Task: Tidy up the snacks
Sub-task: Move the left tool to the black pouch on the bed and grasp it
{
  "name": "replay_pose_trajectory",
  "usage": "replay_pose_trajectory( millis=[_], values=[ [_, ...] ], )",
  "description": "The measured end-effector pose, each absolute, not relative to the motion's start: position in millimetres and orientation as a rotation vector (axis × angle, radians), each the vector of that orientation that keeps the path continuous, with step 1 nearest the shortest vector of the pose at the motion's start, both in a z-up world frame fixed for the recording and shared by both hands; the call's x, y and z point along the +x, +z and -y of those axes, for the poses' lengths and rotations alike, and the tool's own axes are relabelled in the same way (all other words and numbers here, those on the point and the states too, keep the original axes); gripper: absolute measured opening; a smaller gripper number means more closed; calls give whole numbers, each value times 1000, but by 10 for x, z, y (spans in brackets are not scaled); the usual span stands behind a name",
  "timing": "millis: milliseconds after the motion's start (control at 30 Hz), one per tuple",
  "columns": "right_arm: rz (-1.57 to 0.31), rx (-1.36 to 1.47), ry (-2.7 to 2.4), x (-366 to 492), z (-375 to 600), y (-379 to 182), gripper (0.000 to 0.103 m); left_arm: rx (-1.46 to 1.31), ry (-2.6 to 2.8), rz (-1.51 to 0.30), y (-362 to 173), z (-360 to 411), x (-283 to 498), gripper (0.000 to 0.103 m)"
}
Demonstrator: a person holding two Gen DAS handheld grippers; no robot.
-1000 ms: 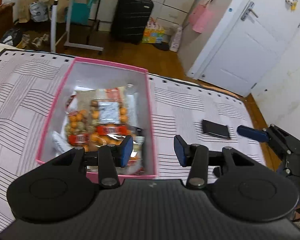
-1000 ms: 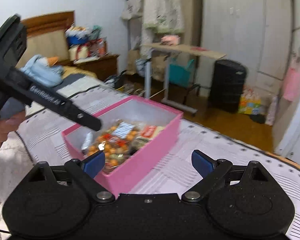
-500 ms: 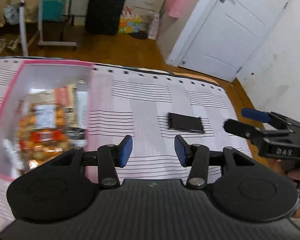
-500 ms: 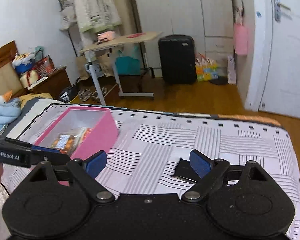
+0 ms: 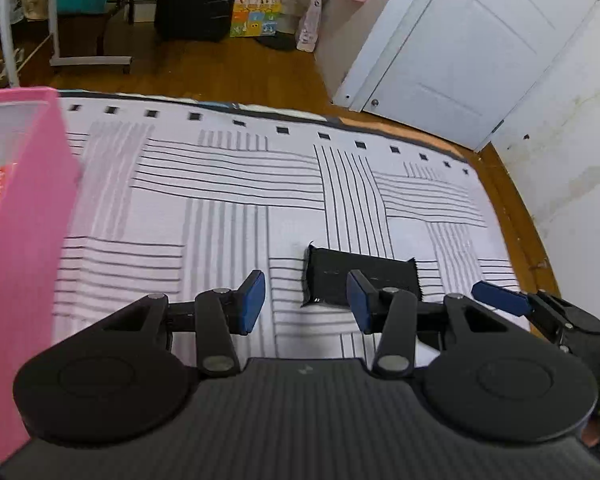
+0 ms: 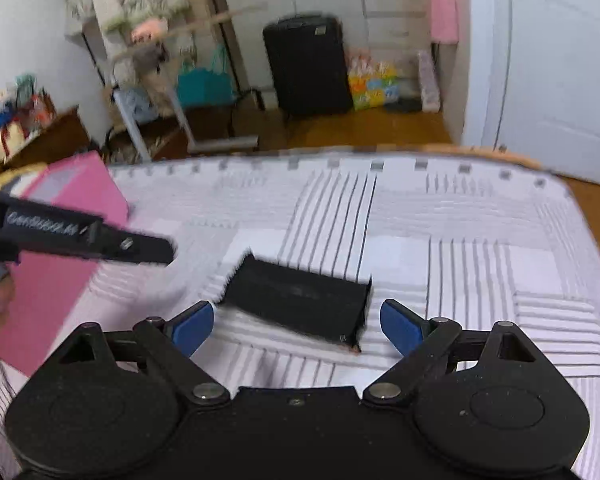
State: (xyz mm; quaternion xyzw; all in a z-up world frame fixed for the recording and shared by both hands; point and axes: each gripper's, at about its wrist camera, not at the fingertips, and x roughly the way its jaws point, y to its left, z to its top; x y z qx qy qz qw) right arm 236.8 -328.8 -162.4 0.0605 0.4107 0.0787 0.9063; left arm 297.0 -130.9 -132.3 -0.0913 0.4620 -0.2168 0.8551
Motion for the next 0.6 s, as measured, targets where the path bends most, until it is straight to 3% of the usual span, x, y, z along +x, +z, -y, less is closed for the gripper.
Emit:
replay_pose_trajectory(
  millis=[433,600],
  values=[
    [-882,49,164,2549,3284,-2092,94,-229,-495,-995,-1935,1566,3321,42],
    [-832,30,162,2549,3230,-2116,94,-241,-544,-1021,-2027,1618,3359,31]
  ],
)
